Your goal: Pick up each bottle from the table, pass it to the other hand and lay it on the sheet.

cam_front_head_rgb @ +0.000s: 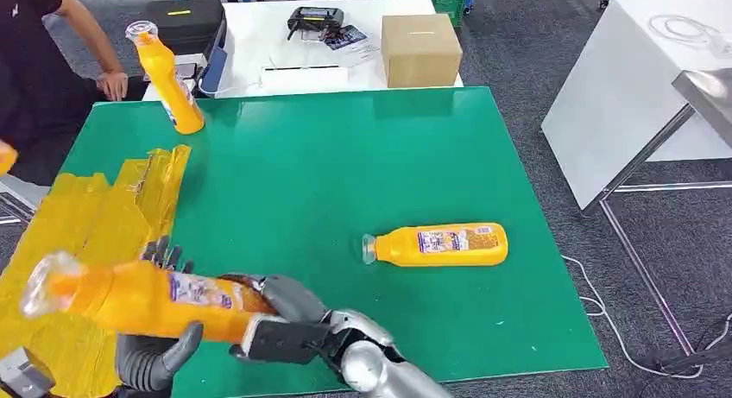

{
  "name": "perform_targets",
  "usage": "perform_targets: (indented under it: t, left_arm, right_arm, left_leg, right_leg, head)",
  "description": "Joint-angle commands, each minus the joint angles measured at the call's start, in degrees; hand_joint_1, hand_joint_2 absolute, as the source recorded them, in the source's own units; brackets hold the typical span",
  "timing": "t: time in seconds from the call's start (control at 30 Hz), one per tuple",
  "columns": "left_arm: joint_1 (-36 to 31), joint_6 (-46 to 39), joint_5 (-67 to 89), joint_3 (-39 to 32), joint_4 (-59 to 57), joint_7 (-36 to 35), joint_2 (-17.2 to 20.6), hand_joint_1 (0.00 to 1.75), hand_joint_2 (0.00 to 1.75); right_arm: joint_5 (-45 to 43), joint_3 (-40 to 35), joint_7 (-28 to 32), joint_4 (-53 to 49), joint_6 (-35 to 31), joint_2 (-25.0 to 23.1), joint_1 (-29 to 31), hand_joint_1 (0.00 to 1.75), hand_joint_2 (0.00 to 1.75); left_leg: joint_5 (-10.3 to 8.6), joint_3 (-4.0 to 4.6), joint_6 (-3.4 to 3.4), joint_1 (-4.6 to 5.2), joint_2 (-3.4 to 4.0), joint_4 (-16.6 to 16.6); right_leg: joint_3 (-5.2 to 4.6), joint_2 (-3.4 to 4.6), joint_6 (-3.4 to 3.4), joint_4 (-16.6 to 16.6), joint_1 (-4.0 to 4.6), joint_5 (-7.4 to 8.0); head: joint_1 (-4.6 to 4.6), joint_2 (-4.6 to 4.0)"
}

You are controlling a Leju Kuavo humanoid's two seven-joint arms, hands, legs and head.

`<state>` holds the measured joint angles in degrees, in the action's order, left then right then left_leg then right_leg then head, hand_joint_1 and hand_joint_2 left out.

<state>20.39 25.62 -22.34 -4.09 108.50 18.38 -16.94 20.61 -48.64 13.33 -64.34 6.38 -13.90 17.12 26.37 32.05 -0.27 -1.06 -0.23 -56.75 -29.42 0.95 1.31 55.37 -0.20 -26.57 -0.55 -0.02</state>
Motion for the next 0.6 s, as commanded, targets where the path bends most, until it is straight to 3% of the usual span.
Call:
perform_targets:
  t: [0.03,0.6]
  left_arm:
    - [-0.7,-0.5,-0.5,0.5,-3.1,-0.7,1.8,0.00,1.75]
    - [-0.7,-0.5,-0.5,0.5,-3.1,-0.7,1.8,0.00,1.75]
  right_arm:
    - [2.1,-12.2,1.4,12.0,0.5,-1.6,5.0,1.75,1.75]
    - [2.1,-12.2,1.4,11.9,0.4,-1.6,5.2,1.75,1.75]
  left_leg:
    - [-0.02,-0.11,0.04,0.05,0.06,0.1]
    - [-0.02,-0.23,0.07,0.07,-0.10,0.1]
  right_leg:
    - [0.10,-0.01,-0.01,-0.1,-0.03,0.02]
    - [0.24,-0.26,-0.04,-0.1,-0.05,-0.05]
  head:
    - [0.00,0.00]
    - [0.00,0.00]
